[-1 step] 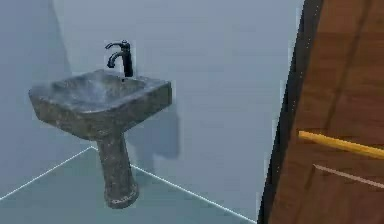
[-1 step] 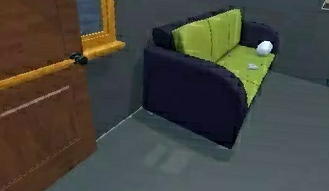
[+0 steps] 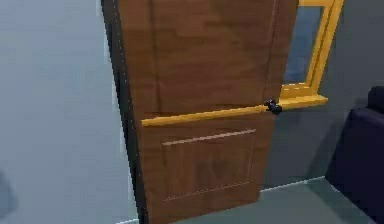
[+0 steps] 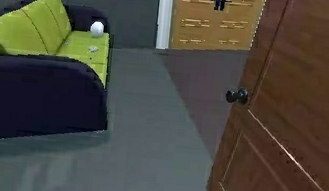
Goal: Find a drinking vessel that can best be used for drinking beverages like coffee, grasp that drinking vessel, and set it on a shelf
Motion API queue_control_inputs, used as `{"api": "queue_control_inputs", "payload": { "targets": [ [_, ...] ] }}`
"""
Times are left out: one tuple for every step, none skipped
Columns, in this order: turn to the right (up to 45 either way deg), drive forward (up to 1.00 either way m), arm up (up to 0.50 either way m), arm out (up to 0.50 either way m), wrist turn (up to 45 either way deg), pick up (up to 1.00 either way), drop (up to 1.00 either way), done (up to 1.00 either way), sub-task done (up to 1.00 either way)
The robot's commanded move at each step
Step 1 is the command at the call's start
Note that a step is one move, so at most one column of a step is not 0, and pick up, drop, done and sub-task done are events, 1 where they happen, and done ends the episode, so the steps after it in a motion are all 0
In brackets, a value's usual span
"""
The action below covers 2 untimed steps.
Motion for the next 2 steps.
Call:
{"api": "queue_control_inputs", "payload": {
  "targets": [
    [45.0,0.0,0.0,0.0,0.0,0.0,0.0,0.0,0.0],
    [42.0,0.0,0.0,0.0,0.0,0.0,0.0,0.0,0.0]
  ]
}}
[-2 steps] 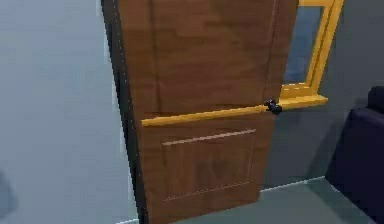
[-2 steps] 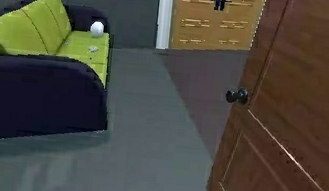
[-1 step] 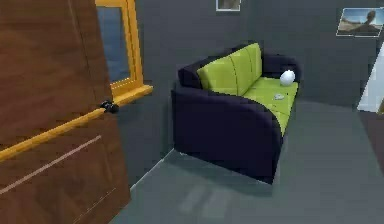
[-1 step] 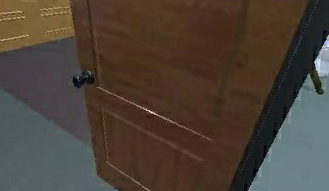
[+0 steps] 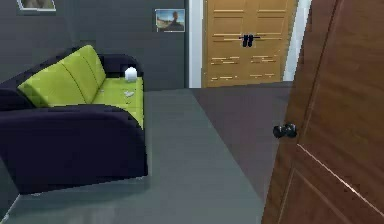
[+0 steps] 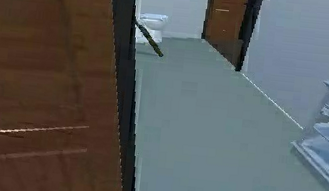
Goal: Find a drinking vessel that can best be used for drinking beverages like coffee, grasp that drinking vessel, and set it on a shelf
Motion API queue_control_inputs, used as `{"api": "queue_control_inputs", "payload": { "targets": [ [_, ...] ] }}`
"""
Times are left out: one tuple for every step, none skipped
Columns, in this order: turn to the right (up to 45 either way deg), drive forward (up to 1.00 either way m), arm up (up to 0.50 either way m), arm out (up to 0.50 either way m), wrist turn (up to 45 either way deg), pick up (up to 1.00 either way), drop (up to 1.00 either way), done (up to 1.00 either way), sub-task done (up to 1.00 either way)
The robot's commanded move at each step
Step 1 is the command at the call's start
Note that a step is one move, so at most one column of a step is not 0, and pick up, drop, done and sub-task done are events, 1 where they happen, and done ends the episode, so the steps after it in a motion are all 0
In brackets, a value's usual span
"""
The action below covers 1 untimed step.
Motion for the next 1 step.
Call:
{"api": "queue_control_inputs", "payload": {
  "targets": [
    [0.0,1.0,0.0,0.0,0.0,0.0,0.0,0.0,0.0]
  ]
}}
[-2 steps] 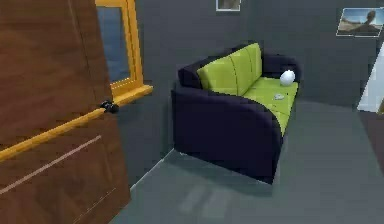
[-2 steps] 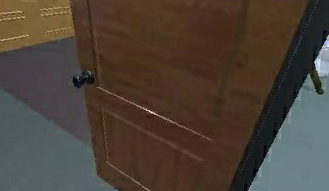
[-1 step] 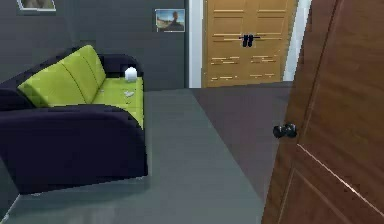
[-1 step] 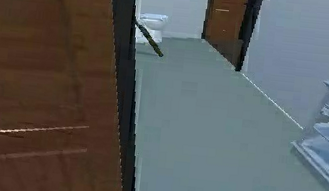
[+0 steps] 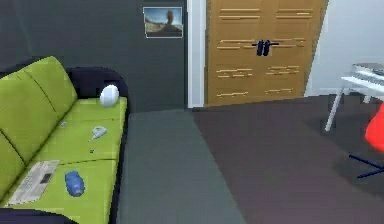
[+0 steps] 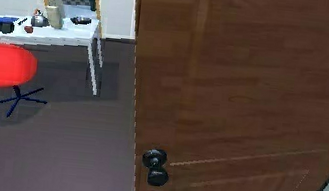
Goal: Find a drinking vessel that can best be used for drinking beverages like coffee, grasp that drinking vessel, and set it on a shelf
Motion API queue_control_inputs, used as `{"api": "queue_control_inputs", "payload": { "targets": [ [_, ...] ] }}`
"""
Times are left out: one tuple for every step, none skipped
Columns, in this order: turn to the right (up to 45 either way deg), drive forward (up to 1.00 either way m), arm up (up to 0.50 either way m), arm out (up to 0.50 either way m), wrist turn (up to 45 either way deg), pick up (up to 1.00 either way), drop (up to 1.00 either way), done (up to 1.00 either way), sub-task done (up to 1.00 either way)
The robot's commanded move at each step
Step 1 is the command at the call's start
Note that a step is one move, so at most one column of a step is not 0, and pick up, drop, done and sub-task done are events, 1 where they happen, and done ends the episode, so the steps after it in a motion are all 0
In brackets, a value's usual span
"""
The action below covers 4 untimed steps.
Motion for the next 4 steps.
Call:
{"api": "queue_control_inputs", "payload": {
  "targets": [
    [0.0,0.35,0.0,0.0,0.0,0.0,0.0,0.0,0.0],
    [33.0,0.0,0.0,0.0,0.0,0.0,0.0,0.0,0.0],
    [0.0,1.0,0.0,0.0,0.0,0.0,0.0,0.0,0.0],
    [0.0,1.0,0.0,0.0,0.0,0.0,0.0,0.0,0.0]
  ]
}}
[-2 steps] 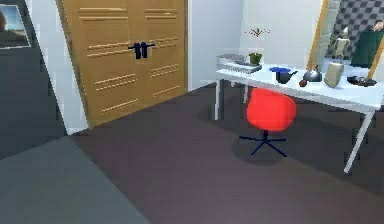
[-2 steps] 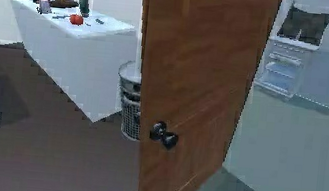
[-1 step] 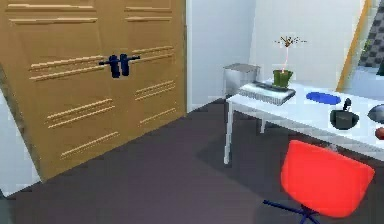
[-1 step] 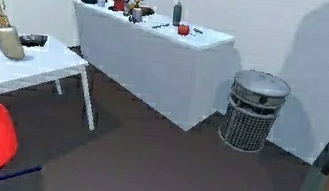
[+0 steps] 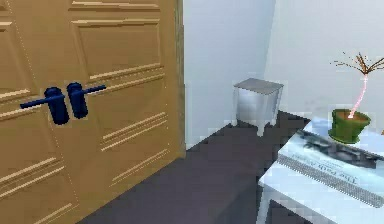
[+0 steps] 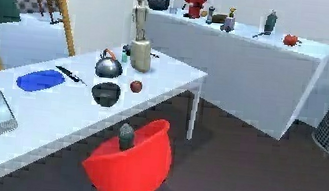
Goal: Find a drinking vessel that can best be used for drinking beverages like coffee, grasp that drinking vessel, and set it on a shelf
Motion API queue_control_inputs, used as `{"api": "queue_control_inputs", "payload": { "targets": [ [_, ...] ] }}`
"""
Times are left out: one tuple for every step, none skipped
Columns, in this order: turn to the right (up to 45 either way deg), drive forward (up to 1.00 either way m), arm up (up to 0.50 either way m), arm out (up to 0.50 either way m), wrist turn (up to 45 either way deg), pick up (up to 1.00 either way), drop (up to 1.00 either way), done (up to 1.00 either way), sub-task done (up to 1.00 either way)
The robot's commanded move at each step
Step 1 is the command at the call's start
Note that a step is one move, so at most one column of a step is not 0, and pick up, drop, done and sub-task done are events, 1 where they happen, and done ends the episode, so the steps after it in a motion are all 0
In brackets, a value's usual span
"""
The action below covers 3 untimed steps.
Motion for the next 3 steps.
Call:
{"api": "queue_control_inputs", "payload": {
  "targets": [
    [0.0,0.6,0.0,0.0,0.0,0.0,0.0,0.0,0.0],
    [-36.0,0.0,0.0,0.0,0.0,0.0,0.0,0.0,0.0],
    [0.0,0.05,0.0,0.0,0.0,0.0,0.0,0.0,0.0]
  ]
}}
